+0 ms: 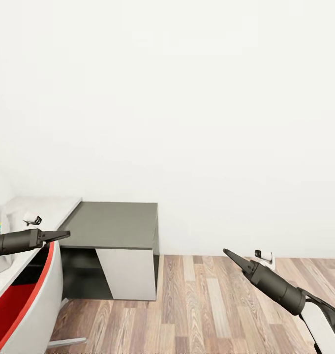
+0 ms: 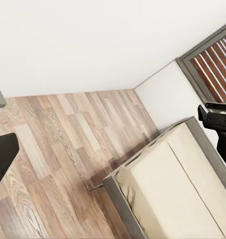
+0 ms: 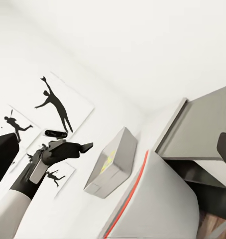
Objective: Put all the toys in the child's room - the three board games (two on the bed and one on the table), the two jigsaw puzzles on the table, and the tennis ball on the table - inside the toy box on the table in the child's room.
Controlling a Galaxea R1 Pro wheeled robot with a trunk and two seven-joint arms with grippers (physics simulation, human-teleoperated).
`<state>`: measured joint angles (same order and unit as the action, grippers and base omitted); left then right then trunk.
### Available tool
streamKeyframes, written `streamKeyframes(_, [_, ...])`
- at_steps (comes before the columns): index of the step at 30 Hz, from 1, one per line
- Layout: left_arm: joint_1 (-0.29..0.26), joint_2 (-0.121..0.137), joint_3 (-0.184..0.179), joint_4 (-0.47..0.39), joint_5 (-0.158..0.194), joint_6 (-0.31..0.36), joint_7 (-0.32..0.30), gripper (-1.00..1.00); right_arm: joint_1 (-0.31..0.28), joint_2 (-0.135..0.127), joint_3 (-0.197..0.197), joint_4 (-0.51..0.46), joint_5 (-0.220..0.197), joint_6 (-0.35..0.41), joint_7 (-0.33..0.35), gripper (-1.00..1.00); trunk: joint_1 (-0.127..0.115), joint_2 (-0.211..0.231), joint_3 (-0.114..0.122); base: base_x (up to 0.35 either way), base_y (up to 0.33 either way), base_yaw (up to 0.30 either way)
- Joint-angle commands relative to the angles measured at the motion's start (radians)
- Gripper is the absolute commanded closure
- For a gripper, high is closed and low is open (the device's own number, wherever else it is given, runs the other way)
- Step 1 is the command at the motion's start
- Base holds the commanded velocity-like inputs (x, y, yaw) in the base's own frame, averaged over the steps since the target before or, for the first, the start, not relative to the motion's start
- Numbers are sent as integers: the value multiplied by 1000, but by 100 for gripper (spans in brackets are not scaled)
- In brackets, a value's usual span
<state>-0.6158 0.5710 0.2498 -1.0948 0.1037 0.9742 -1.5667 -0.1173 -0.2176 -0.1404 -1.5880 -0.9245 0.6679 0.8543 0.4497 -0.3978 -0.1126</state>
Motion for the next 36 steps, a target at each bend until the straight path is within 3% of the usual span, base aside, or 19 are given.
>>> streamKeyframes(1, [-1,0,0,0,-1,11,-4,-100,-1,0,0,0,-5,6,0,-100,0,-2,-1,-187,-144,0])
streamKeyframes(18, [-1,-4,-5,0,-1,11,-4,-100,-1,0,2,0,-2,6,0,-100,0,-2,27,-213,-39,0])
streamKeyframes(27, [-1,-5,-6,0,-2,11,-4,-100,-1,1,0,1,59,7,0,-100,0,-2,33,-228,69,-1])
streamKeyframes(36, [-1,-5,-6,0,-2,11,-4,-100,-1,1,-1,0,69,7,0,-100,0,-2,41,-225,143,-88])
